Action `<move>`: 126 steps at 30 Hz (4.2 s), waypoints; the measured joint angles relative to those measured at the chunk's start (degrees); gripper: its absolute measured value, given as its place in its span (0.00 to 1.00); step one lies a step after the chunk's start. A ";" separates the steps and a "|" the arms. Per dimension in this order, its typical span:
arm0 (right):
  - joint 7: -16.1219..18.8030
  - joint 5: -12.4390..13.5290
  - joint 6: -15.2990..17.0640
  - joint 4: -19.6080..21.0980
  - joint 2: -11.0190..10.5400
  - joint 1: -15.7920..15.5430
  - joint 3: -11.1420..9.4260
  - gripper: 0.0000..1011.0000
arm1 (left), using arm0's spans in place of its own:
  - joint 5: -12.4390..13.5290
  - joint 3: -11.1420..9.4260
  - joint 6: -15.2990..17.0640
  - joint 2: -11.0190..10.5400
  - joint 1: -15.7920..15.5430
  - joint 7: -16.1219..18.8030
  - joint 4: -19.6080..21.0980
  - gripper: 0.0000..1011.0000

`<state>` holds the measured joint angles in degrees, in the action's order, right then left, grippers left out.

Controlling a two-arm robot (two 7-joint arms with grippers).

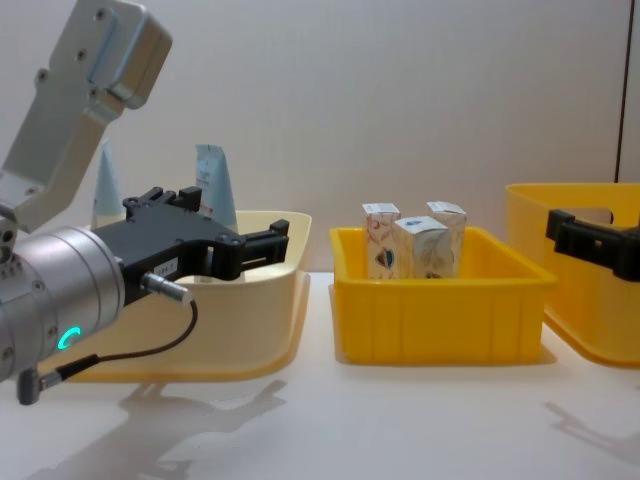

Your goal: Bimanual collaborative sorting of washing and personal care products

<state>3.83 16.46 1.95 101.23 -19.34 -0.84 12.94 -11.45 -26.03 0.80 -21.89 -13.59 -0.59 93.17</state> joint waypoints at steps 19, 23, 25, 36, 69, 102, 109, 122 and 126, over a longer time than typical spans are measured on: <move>0.00 0.00 0.00 0.00 0.00 0.00 0.00 0.99 | -0.04 0.00 -0.01 -0.01 0.00 -0.04 0.00 0.99; 0.00 0.00 0.00 0.00 0.00 0.00 0.00 0.99 | -0.04 0.00 -0.01 -0.01 0.00 -0.04 0.00 0.99; 0.00 0.00 0.00 0.00 0.00 0.00 0.00 0.99 | -0.03 0.00 0.00 -0.01 0.00 -0.04 0.00 0.99; 0.00 0.00 0.00 0.00 0.00 0.00 0.00 0.99 | -0.03 0.00 0.00 -0.01 0.00 -0.04 0.01 0.99; 0.00 0.00 0.00 0.00 0.00 0.00 0.00 0.99 | -0.72 0.58 0.68 0.00 0.03 -0.44 0.17 0.99; 0.00 0.00 0.00 0.00 0.00 0.00 0.00 0.99 | -6.89 4.23 5.33 4.11 -8.21 -6.80 -11.51 0.99; 0.00 0.00 0.00 0.00 0.00 0.00 0.00 0.99 | -6.57 4.00 4.91 5.38 -10.06 -7.17 -14.06 0.99; 0.00 0.00 0.00 0.00 0.00 0.00 0.00 0.99 | -5.58 3.62 4.82 7.23 -12.59 -7.50 -17.68 0.93; 0.00 0.00 0.00 0.00 0.00 0.00 0.00 0.99 | -5.44 3.57 4.82 7.47 -12.92 -7.55 -18.15 0.85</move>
<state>3.83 16.47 1.95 101.23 -19.34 -0.84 12.94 -16.89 -22.46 5.61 -14.42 -26.51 -8.14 75.02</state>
